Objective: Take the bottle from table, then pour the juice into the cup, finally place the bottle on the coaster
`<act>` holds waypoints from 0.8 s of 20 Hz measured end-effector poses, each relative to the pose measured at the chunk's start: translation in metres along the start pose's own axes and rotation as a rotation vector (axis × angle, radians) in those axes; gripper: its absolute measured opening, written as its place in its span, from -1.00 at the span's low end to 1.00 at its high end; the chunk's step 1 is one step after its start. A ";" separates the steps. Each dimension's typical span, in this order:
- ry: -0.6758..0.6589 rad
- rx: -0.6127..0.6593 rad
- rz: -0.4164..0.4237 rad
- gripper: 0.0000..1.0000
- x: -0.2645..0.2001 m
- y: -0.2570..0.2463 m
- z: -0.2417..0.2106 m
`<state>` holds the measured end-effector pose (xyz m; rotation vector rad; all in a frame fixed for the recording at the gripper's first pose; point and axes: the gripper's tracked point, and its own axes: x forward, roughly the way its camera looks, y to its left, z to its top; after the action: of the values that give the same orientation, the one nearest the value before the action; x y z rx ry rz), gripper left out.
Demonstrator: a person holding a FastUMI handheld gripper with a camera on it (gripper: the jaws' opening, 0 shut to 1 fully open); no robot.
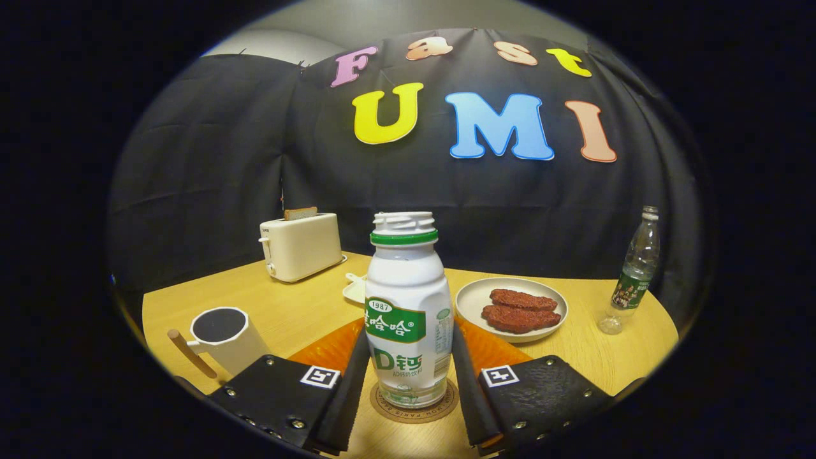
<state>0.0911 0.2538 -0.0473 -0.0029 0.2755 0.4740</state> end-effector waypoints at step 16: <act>-0.067 0.020 -0.019 0.39 -0.009 -0.006 -0.007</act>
<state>0.0839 0.2433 -0.0523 0.0298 0.2139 0.4513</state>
